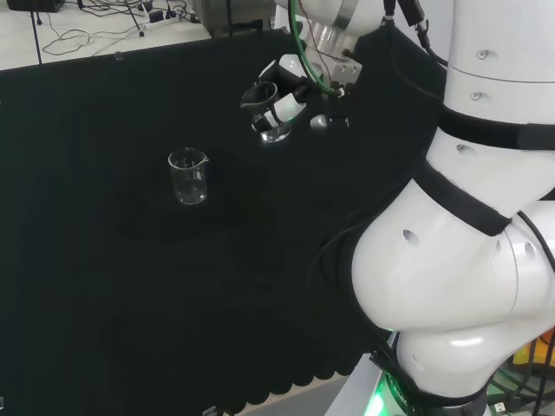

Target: Pour the water from the handheld beaker into the one on the table.

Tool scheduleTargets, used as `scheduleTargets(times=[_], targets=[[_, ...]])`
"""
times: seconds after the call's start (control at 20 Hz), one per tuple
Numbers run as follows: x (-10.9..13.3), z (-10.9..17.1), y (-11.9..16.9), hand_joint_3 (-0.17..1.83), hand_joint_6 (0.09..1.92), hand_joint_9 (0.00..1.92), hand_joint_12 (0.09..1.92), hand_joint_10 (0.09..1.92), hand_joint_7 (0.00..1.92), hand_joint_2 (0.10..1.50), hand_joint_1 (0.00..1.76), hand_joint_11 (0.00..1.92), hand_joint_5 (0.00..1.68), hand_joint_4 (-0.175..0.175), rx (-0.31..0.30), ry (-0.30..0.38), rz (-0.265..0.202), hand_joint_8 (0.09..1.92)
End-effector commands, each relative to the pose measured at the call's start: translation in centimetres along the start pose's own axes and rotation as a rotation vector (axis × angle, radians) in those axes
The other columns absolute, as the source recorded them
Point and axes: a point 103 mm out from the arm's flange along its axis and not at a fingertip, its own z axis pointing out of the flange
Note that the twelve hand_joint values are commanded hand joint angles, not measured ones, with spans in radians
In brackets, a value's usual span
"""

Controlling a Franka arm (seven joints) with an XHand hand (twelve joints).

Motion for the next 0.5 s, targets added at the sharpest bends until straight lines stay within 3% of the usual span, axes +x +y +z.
scheduleTargets(times=[0.05,0.5], targets=[[1.6,-0.2,0.3,0.44,0.3,1.75,0.67,0.09,1.73,0.73,1.17,1.41,1.42,0.073,0.032,-0.041,-0.009,0.09],[3.6,0.0,1.5,0.44,0.31,1.75,0.67,0.09,1.74,0.73,1.17,1.4,1.42,0.046,0.129,-0.175,0.037,0.09]])
